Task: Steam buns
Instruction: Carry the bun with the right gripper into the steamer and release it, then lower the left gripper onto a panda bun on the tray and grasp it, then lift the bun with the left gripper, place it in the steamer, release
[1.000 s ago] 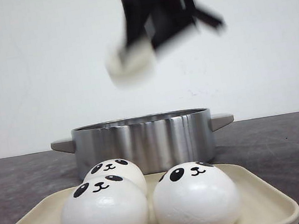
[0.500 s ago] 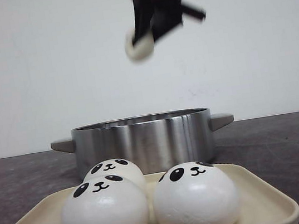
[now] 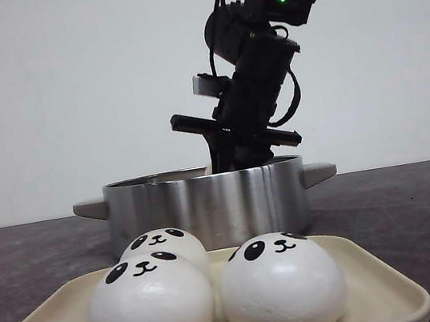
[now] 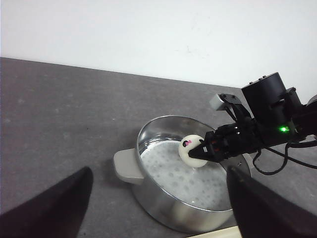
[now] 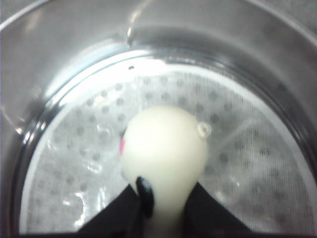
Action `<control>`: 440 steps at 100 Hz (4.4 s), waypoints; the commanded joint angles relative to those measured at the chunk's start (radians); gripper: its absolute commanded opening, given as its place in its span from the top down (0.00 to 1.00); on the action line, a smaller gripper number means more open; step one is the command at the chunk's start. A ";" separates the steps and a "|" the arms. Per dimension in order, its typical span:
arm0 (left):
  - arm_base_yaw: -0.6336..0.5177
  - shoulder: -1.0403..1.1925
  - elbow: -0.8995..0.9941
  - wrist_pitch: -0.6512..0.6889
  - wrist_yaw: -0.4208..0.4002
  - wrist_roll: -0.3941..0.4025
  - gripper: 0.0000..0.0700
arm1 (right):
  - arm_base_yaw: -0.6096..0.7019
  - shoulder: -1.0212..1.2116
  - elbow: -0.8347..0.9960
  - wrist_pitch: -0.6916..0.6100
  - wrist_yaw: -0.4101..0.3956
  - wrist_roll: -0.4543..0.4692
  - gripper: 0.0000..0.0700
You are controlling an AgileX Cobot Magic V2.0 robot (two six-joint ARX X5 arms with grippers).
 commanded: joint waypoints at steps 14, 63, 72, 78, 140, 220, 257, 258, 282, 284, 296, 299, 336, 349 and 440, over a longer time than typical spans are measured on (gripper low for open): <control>-0.004 0.005 0.011 0.006 -0.005 0.007 0.26 | -0.002 0.039 0.024 0.017 0.014 0.023 0.73; -0.005 0.005 0.011 -0.040 -0.005 0.008 0.26 | -0.005 0.040 0.025 0.041 0.120 0.042 0.41; -0.005 0.005 0.011 -0.040 -0.005 0.007 0.26 | -0.005 0.029 0.026 0.042 0.106 0.046 0.41; -0.005 0.005 0.011 -0.040 -0.005 0.007 0.26 | -0.006 0.014 0.035 0.039 0.087 0.049 0.41; -0.212 0.336 0.014 -0.023 0.029 -0.047 0.26 | 0.152 -0.693 0.071 -0.290 0.130 -0.061 0.98; -0.494 1.052 0.122 0.104 -0.022 -0.264 0.15 | 0.290 -0.942 0.070 -0.397 0.290 0.012 0.98; -0.519 1.143 0.122 0.174 -0.059 -0.289 0.17 | 0.290 -0.942 0.070 -0.413 0.290 0.028 0.98; -0.519 1.143 0.122 0.174 -0.059 -0.289 0.18 | 0.290 -0.942 0.070 -0.415 0.290 0.030 0.98; -0.519 1.143 0.122 0.187 -0.059 -0.276 1.00 | 0.290 -0.942 0.070 -0.434 0.291 0.038 0.98; -0.519 1.143 0.122 0.191 -0.059 -0.274 1.00 | 0.290 -0.942 0.070 -0.435 0.291 0.038 0.98; -0.519 1.132 0.125 0.203 -0.065 -0.279 1.00 | 0.290 -0.942 0.070 -0.439 0.293 0.037 0.98; -0.519 1.123 0.128 0.202 -0.069 -0.281 1.00 | 0.290 -0.942 0.070 -0.439 0.293 0.037 0.98; -0.534 0.885 0.260 0.179 -0.105 -0.266 1.00 | 0.290 -0.942 0.070 -0.437 0.292 0.014 0.98; -0.513 0.887 0.360 0.202 -0.207 -0.145 1.00 | 0.290 -0.942 0.070 -0.423 0.290 0.008 0.98; -0.317 1.405 0.583 0.311 -0.239 -0.020 0.16 | 0.290 -0.928 0.070 -0.409 0.296 -0.025 0.98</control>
